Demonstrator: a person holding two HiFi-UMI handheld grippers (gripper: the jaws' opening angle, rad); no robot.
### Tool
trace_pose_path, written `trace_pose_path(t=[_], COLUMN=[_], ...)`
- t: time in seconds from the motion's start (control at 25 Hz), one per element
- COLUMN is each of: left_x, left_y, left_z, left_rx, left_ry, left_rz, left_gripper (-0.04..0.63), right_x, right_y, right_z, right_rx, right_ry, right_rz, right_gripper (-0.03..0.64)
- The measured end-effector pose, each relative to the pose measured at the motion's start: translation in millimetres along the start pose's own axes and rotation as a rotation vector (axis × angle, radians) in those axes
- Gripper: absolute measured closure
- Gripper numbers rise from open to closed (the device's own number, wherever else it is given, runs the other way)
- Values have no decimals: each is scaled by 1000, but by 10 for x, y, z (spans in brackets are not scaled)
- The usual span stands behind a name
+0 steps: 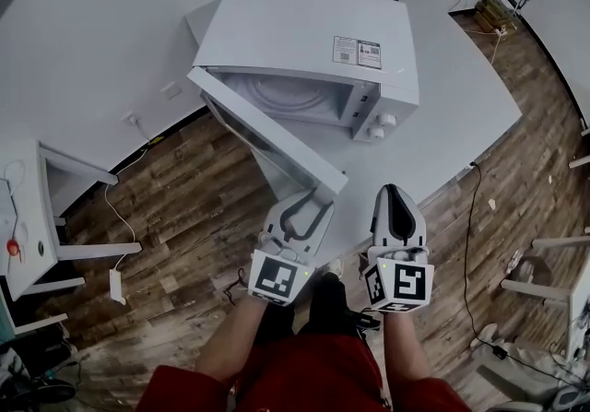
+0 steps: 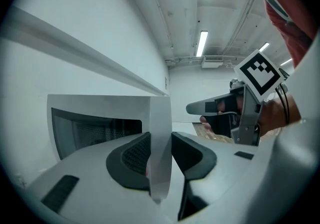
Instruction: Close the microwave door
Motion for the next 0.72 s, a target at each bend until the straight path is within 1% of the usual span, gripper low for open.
trace_pose_path(t=[0.52,0.72], left_x=[-9,-41], left_y=[147,200], left_z=[-586,-780], left_rx=[32,31], left_ry=[79,101], left_rz=[23,35], left_gripper=[453,453], right_x=[424,542], right_y=[66,75], right_z=[-342,-457], right_rx=[-20,-27], right_ry=[23,26], right_rz=[0,-7], right_gripper=[578,578])
Point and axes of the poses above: the fingertips, and each gripper's own axes: z backward along the fingers, x to its right, y out of its top, the point moved 7 cm from there along z, backward along the fingers, and after that the axes turned 7 degrees about -x, right-handed, at the moved point
